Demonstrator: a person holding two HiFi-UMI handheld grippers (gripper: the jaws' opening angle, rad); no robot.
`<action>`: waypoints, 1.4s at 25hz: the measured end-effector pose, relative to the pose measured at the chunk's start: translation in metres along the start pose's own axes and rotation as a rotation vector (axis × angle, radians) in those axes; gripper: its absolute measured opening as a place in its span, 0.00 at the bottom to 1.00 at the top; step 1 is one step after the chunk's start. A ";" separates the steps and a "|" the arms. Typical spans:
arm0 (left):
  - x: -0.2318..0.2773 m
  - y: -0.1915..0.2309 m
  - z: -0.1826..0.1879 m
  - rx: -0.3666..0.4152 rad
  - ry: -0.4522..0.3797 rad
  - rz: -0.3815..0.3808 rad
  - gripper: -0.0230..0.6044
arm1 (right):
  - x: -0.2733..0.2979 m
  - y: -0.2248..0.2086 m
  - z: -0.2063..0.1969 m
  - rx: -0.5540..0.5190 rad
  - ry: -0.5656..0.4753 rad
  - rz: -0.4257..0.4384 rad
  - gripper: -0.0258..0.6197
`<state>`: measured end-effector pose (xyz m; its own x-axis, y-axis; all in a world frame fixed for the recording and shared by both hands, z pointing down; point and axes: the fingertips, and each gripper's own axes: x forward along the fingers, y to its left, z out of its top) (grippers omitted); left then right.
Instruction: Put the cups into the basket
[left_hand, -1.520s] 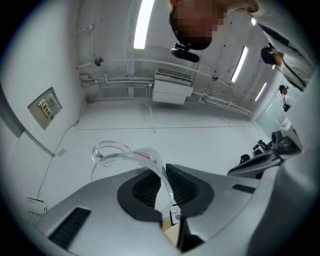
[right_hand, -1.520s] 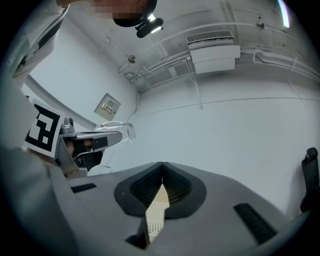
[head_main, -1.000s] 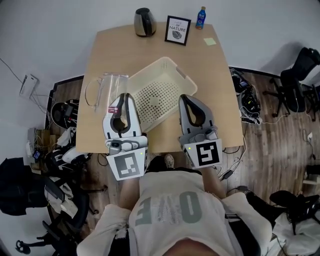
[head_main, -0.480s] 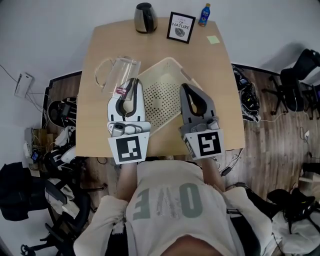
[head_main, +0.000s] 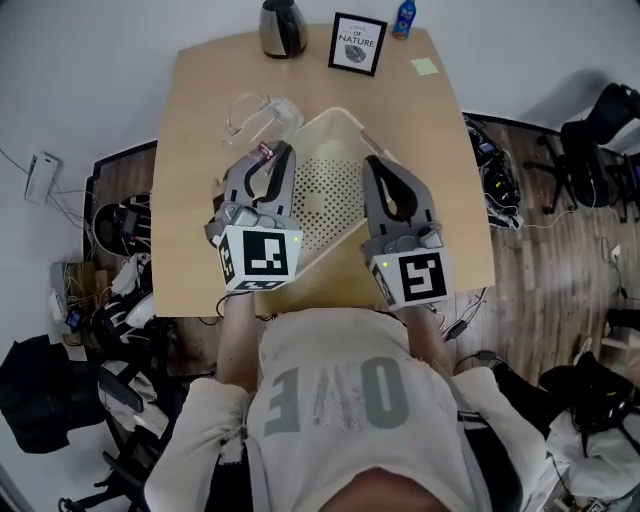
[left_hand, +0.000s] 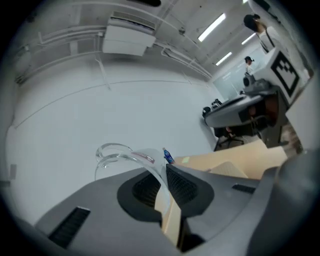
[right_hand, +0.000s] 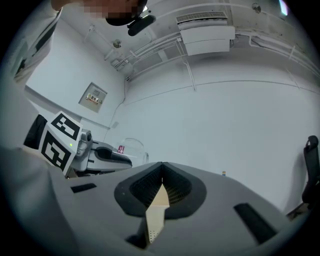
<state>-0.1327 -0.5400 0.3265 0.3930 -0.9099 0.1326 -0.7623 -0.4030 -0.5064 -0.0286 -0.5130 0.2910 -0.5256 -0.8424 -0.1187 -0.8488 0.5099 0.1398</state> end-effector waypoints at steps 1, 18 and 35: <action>0.006 -0.007 -0.008 0.037 0.036 -0.051 0.10 | 0.000 -0.002 -0.001 0.002 0.004 -0.005 0.04; 0.044 -0.138 -0.171 0.384 0.504 -0.683 0.10 | -0.019 -0.022 -0.024 -0.023 0.097 -0.054 0.04; 0.039 -0.185 -0.220 0.674 0.632 -0.949 0.16 | -0.029 -0.018 -0.020 -0.028 0.111 -0.077 0.04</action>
<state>-0.0898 -0.5230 0.6129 0.1827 -0.2661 0.9465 0.1491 -0.9440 -0.2942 0.0033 -0.5015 0.3119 -0.4484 -0.8936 -0.0210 -0.8836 0.4395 0.1617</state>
